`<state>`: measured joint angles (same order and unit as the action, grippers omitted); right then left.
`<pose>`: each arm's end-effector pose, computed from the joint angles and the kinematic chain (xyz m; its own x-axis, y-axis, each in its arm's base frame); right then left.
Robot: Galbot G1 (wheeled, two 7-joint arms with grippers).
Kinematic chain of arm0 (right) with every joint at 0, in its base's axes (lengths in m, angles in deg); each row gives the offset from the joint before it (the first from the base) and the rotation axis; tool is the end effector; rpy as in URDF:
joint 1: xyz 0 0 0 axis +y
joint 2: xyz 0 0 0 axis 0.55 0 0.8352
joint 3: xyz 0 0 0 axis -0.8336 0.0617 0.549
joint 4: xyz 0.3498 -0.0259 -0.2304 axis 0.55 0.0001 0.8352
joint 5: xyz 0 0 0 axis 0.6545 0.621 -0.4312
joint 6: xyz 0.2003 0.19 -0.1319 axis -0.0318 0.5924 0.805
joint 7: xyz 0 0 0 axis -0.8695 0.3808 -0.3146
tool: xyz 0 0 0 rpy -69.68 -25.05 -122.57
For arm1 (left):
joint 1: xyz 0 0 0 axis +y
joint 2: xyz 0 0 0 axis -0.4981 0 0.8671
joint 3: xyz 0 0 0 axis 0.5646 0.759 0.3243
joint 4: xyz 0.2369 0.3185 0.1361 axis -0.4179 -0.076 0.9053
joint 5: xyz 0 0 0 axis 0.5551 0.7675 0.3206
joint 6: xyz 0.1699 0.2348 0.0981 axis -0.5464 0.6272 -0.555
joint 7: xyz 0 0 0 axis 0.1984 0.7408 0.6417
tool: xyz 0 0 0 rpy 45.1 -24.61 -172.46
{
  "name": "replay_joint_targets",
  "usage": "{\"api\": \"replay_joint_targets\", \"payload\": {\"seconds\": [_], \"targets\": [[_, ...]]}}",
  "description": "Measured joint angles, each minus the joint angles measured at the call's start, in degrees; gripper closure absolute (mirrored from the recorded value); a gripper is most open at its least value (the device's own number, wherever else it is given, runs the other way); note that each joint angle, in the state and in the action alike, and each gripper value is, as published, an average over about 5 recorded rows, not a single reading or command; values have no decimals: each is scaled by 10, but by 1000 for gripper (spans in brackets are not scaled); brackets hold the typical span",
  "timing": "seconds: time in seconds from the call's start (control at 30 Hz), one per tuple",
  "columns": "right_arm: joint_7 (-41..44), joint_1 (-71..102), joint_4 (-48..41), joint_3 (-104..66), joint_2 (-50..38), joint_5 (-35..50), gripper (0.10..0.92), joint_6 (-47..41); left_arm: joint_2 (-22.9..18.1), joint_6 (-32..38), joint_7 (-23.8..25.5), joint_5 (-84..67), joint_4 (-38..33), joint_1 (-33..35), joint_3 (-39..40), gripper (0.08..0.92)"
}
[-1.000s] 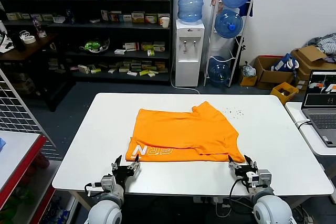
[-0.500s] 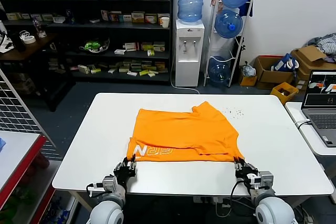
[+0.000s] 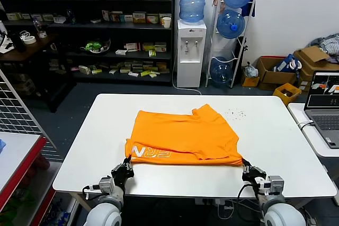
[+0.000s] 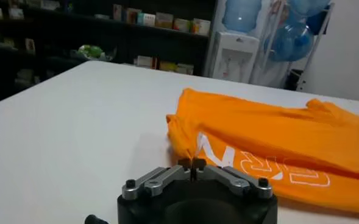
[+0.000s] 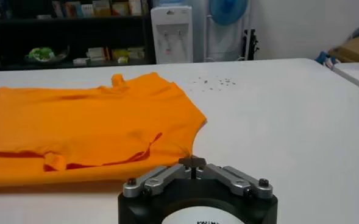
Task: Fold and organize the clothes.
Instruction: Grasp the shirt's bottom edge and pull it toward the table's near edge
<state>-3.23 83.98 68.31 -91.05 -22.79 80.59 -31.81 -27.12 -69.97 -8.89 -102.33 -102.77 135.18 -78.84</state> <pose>0.1268 -0.1438 -0.3797 -0.8681 -0.0159 0.4962 0.0127 0.9984 0.0544 0.1786 0.0499 -0.4265 -0.9288 0.0490 0.3675 -0.0058 0.9892 -0.1467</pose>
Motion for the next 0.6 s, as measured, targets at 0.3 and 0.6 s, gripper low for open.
{"api": "replay_joint_targets", "payload": {"seconds": [0.3,0.6], "targets": [[-15,88,48,-26,14,-9,871,-5,32,-10,-4,-23,-76,79,-16,892],[-19,89,75,-34,6,-18,620,-7,49,-19,-2,-38,-117,117,-28,684]]}}
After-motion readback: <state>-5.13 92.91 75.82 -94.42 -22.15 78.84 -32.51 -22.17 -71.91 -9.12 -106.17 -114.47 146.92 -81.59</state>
